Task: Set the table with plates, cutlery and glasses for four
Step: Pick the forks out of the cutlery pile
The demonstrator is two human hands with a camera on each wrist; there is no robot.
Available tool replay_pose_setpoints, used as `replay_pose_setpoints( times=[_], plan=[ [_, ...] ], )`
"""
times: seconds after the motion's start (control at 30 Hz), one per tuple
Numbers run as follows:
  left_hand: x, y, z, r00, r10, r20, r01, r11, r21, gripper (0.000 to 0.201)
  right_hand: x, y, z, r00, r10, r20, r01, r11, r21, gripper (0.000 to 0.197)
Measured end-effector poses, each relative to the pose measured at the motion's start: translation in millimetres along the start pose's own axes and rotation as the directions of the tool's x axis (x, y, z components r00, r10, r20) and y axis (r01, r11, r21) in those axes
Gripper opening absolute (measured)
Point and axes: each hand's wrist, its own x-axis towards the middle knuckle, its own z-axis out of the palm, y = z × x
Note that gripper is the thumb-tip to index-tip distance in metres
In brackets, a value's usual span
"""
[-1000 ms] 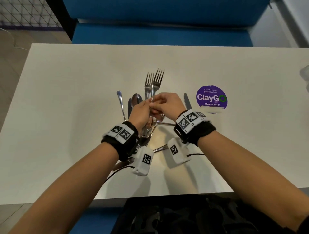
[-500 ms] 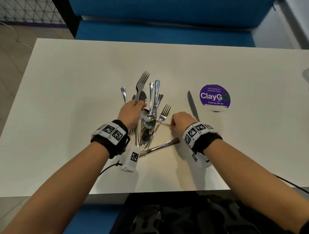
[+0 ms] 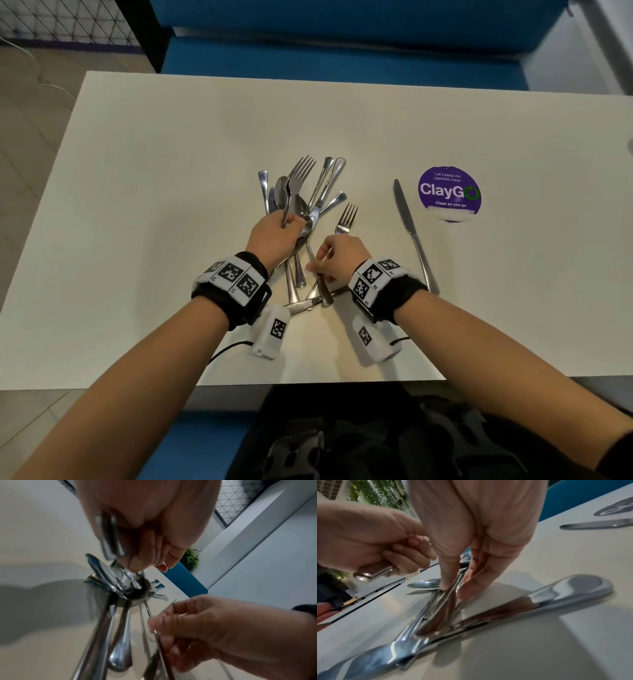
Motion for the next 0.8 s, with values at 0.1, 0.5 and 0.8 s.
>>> replay_pose_setpoints(
  times=[0.1,0.5,0.8],
  plan=[
    [0,-1,-1,1.0,-0.004,0.024,0.005,0.999,-0.033,0.027,7,4,-6,0.987,0.083,-0.136,-0.097,0.99,-0.107,0.03],
    [0,-5,-3,0.995,-0.009,0.094,0.025,0.986,-0.163,0.026,16,11,-22,0.928,0.367,-0.054,-0.323,0.871,0.371,0.02],
    [3,6,-12,0.987,-0.011,0.163,0.067,0.936,-0.345,0.023,12,-18,-66,0.81,0.237,-0.537,0.229,0.715,0.661,0.017]
  ],
)
